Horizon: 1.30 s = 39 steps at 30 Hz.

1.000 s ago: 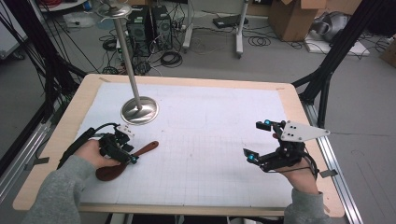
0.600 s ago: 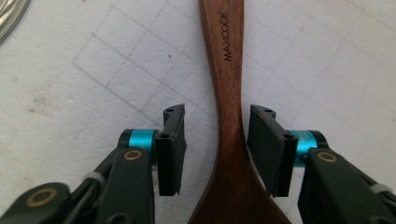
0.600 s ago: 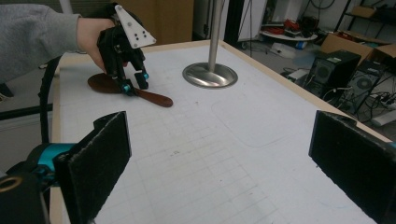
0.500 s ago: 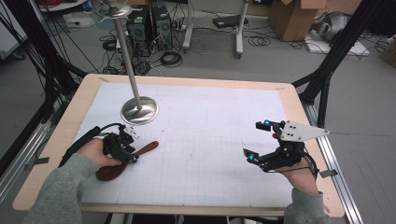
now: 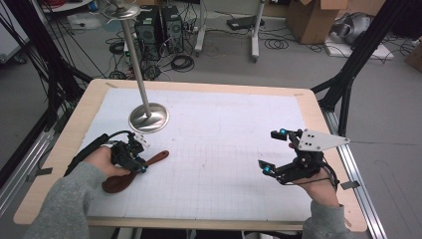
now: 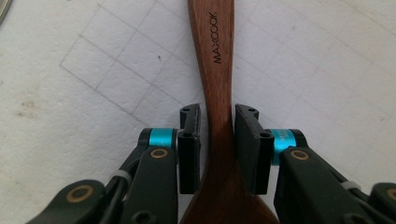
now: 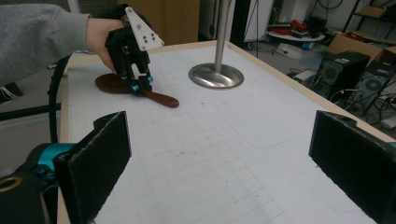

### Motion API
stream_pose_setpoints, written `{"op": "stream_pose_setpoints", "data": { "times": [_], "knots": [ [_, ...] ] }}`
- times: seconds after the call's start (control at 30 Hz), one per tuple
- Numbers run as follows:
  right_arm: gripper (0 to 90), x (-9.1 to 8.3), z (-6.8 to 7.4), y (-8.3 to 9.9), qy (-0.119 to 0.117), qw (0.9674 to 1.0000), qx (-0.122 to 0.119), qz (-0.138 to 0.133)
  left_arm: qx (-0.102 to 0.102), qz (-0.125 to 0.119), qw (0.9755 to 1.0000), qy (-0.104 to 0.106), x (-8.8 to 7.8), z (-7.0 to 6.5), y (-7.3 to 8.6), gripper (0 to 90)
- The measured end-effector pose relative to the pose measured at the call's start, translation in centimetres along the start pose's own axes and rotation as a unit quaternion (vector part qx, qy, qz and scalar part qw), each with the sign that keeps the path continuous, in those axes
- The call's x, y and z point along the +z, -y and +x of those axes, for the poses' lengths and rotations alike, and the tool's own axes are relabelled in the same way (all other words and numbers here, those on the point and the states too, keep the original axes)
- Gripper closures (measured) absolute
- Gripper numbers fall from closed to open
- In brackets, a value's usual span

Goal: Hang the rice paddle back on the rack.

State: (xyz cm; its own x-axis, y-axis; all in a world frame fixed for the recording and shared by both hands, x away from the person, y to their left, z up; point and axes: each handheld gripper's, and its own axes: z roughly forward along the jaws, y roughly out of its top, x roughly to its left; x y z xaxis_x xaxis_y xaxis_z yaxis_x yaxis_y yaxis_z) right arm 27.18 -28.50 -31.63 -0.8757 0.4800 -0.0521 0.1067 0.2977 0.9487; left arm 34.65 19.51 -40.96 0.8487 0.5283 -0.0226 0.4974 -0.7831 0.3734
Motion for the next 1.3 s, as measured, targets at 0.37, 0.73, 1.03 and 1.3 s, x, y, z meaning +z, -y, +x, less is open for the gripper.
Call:
{"op": "stream_pose_setpoints", "data": {
  "times": [0.37, 0.73, 1.03, 1.3],
  "knots": [
    [3.8, -0.1, -0.1, 0.0, -0.003, 1.0, 0.005, -0.007, 0.009, -0.001, 1.0, -0.003, -0.1, 0.0, 0.0, 76.8],
    [3.8, -0.2, 0.2, -0.4, -0.006, 0.9999, 0.002, -0.012, 0.011, -0.048, 0.9985, -0.025, -1.9, -0.1, 0.4, 77.2],
    [3.8, 0.0, 0.2, -0.4, -0.01, 0.9999, 0.003, -0.006, -0.002, -0.079, 0.9963, -0.032, -3.6, 0.1, 1.4, 77.4],
    [3.8, 0.1, 0.1, -0.4, -0.008, 0.9999, 0.001, -0.007, -0.025, -0.112, 0.9929, -0.032, -5.1, 0.5, 2.7, 77.5]
  ]
}}
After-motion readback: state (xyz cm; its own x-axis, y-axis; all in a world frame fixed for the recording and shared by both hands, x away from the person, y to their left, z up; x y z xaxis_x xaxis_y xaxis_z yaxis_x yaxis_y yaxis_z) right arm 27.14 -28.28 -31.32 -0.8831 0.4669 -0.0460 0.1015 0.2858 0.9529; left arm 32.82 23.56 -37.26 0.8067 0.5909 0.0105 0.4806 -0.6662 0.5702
